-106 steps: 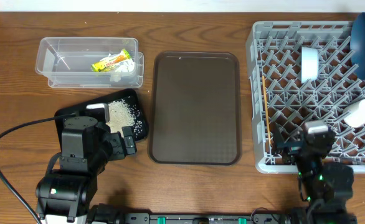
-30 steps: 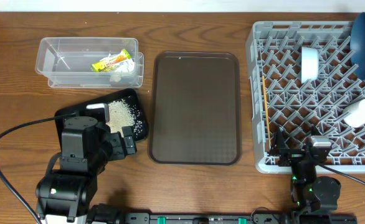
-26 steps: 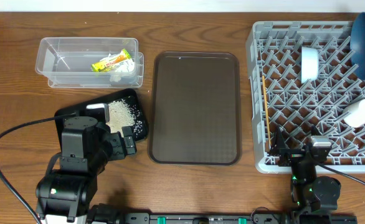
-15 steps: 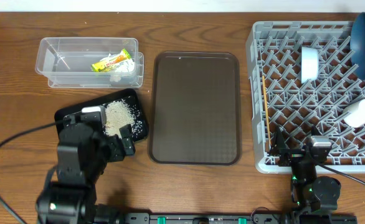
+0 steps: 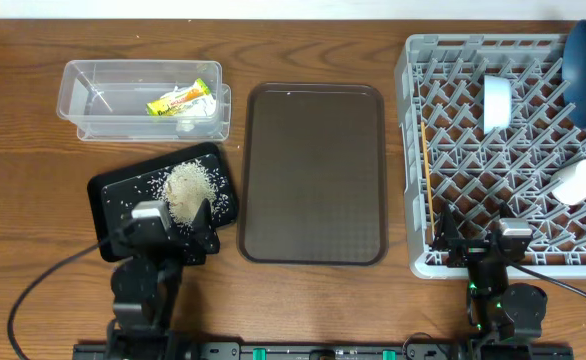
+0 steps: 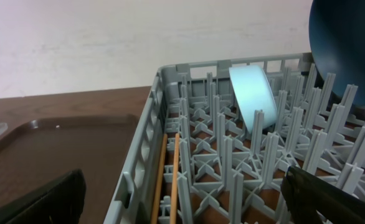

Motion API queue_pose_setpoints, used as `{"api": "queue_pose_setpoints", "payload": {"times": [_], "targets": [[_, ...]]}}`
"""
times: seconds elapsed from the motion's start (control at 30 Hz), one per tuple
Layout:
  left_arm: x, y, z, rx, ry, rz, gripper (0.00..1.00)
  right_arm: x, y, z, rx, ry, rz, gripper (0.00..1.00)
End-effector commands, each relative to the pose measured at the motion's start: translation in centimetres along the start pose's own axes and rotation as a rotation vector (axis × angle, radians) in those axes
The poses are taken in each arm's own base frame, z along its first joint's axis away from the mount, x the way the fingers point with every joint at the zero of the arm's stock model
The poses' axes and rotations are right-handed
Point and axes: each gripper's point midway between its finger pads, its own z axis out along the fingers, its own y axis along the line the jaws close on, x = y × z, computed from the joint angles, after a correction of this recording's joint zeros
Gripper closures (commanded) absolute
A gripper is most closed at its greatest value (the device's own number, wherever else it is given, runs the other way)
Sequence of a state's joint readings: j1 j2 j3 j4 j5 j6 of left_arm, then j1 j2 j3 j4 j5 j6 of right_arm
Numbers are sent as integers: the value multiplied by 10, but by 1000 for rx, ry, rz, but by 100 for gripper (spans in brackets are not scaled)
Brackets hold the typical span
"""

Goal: Sort waste into correct bins and load items into the dishwasher rack

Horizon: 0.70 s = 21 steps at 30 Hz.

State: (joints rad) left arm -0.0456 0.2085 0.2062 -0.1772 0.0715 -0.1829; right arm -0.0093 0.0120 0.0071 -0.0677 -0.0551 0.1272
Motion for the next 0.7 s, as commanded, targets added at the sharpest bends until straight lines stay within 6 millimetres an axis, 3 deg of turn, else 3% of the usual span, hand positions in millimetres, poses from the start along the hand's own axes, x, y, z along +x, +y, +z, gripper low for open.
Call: {"api": "queue_pose_setpoints", "payload": {"times": [0.0, 0.33, 0.4, 0.5, 0.67], "targets": [[3, 4, 1, 4, -75, 13, 1, 0, -2, 0, 8, -3, 18, 1], [0, 4, 3, 17, -211, 200, 1, 0, -2, 0, 8, -3, 18, 1], [3, 4, 3, 10, -201, 248, 1, 0, -2, 0, 8, -3, 18, 1], [22, 11, 6, -12, -119, 255, 1, 0, -2, 0, 8, -3, 18, 1], [22, 16, 6, -37, -117, 253, 1, 0, -2, 0, 8, -3, 18, 1]]}}
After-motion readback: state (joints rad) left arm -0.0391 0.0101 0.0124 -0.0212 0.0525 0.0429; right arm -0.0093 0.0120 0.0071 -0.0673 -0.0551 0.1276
